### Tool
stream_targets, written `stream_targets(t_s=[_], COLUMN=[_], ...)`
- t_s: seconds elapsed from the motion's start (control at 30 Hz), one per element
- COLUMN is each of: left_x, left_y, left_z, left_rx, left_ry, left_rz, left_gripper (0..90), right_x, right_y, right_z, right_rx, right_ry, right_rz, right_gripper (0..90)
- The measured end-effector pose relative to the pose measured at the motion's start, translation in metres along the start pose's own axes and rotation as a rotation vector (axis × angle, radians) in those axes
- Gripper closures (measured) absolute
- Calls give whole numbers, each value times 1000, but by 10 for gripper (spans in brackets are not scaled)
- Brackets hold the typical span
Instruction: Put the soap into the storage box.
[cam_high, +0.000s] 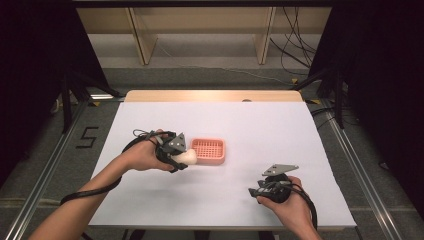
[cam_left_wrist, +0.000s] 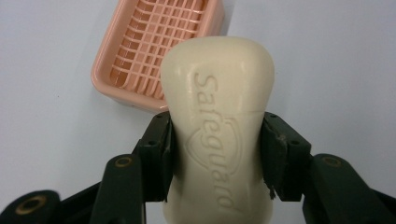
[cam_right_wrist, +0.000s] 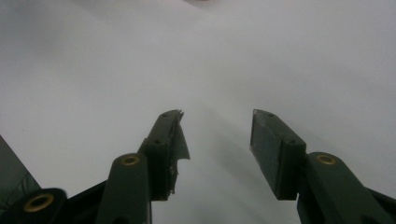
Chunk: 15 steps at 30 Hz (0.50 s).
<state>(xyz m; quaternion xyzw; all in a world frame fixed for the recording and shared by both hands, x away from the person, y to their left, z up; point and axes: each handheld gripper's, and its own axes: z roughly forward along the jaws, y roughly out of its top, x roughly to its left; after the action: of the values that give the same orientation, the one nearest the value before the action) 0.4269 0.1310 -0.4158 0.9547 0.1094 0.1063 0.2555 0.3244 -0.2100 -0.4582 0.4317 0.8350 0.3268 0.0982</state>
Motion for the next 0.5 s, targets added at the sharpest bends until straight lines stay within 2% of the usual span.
stream_targets(t_s=[0.07,0.17,0.43,0.5], left_x=[2,2,5,6], left_y=[1,1,3,4], left_z=[-1,0,1,0], left_rx=[16,0,7,10], left_ry=[0,4,-4,1], left_rz=[10,-4,-4,8], left_gripper=[492,492,492,492], right_x=[-2,-2,-2,-2], right_y=[0,0,1,1], right_z=[0,0,0,0], right_rx=[-3,-2,-4,-6], right_ry=[-1,-1,7,7], right_rz=[-19,-16,-12,-13], right_gripper=[533,533,533,533])
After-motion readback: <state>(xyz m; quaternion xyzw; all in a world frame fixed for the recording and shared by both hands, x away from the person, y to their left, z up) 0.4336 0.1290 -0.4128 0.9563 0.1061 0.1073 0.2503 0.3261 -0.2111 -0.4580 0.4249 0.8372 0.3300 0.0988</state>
